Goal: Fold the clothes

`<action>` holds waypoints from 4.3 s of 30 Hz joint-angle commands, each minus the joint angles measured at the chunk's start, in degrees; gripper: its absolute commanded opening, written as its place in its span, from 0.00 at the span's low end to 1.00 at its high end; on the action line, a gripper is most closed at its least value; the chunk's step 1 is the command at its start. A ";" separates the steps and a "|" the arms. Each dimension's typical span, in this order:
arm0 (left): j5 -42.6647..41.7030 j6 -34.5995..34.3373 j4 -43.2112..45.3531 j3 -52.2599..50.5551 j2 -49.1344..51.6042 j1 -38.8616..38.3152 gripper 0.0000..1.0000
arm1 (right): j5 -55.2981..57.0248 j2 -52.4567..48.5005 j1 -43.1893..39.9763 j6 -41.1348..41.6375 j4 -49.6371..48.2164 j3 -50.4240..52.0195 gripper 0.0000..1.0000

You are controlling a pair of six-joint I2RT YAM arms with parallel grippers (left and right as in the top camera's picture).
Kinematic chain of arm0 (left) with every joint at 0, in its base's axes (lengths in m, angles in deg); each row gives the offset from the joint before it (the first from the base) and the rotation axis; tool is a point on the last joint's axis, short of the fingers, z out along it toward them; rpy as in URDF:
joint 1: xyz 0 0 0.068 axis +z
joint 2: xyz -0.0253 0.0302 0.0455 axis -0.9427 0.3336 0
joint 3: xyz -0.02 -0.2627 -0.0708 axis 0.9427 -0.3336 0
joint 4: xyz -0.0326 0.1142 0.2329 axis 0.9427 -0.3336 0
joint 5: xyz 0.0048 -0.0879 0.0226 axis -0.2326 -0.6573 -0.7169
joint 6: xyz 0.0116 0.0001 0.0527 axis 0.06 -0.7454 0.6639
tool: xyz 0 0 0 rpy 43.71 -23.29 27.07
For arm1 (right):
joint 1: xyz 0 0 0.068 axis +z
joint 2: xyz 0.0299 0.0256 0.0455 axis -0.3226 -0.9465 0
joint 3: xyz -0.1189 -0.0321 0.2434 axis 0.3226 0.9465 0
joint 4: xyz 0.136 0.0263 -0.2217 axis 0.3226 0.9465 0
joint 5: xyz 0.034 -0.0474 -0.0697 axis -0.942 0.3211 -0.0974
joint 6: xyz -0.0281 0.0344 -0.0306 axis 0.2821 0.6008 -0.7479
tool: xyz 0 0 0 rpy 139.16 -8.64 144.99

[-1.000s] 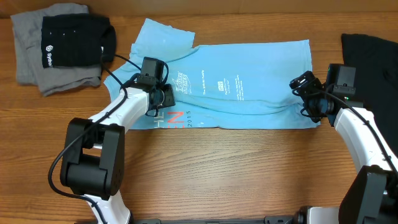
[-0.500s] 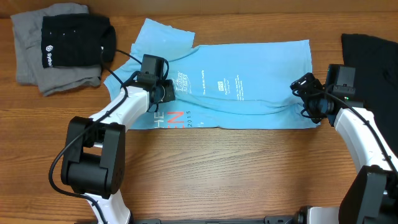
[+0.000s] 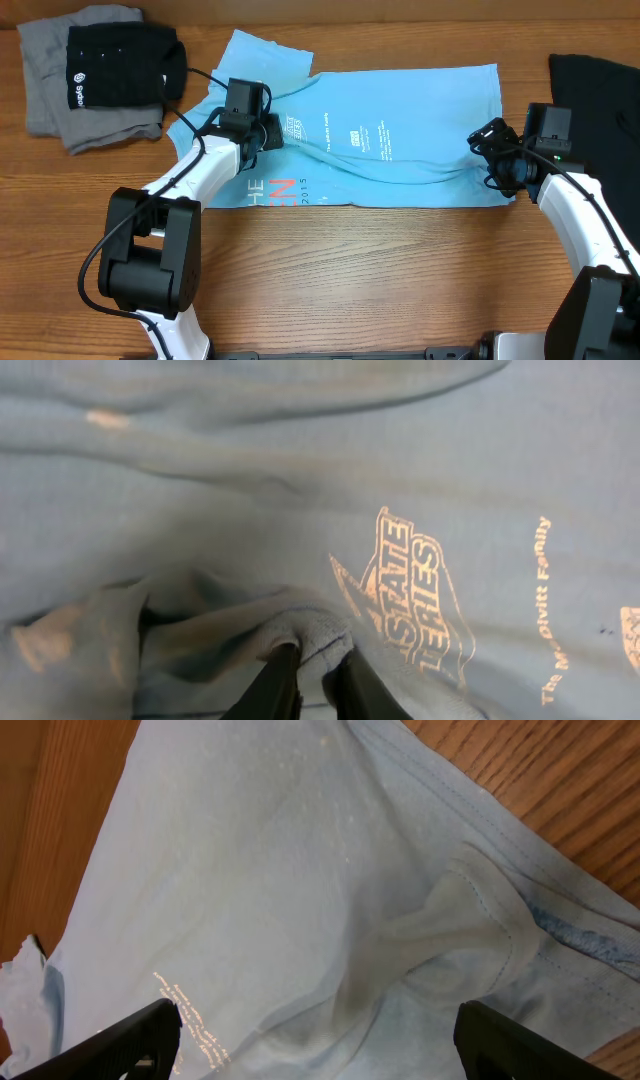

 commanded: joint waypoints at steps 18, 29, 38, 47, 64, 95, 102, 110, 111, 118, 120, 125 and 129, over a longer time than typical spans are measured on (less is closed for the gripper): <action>-7.54 2.84 2.40 6.25 2.60 0.92 0.75 | 1.01 -0.13 0.20 -1.62 1.38 -0.81 0.91; -7.08 6.54 -26.43 17.11 -5.38 2.58 0.66 | 1.88 -0.13 0.20 -1.88 0.50 -0.44 0.91; -4.68 -5.62 -35.95 14.47 1.55 2.75 0.53 | 1.88 -0.13 0.20 -1.90 0.28 -0.44 0.91; -2.36 -6.40 -33.77 14.43 6.25 9.03 0.50 | 2.51 -0.13 0.20 -1.92 2.58 -0.42 0.91; -1.25 -2.62 -29.99 14.32 6.34 7.30 0.52 | 2.47 -0.13 0.20 -1.49 1.16 -0.42 0.91; 4.92 -2.21 -27.89 14.73 11.15 5.88 0.44 | 2.54 -0.13 0.20 -1.51 1.57 -0.42 0.91; 4.92 -2.12 -29.57 16.96 11.15 5.88 0.36 | 3.58 -0.13 0.20 -1.53 1.60 -0.42 0.91; 5.09 -1.44 -30.12 19.34 11.15 5.88 0.16 | 3.56 -0.13 0.20 -1.55 1.62 -0.42 0.91; 5.11 -1.22 -29.99 19.32 11.15 5.92 0.14 | 3.56 -0.13 0.20 -1.55 1.73 -0.42 0.91; 10.43 -1.20 -27.96 19.34 11.15 5.92 0.04 | 3.58 -0.13 0.20 -1.55 2.25 -0.42 0.91; 12.11 -0.98 -26.01 19.32 11.15 5.92 0.04 | 3.58 -0.13 0.20 -1.55 2.27 -0.42 0.91; 12.59 0.63 -18.82 19.34 11.15 6.58 0.04 | 3.58 -0.13 0.20 -1.55 2.43 -0.42 0.91; 12.61 0.66 -12.85 19.32 11.15 7.50 0.06 | 3.58 -0.13 0.20 -1.55 2.80 -0.42 0.91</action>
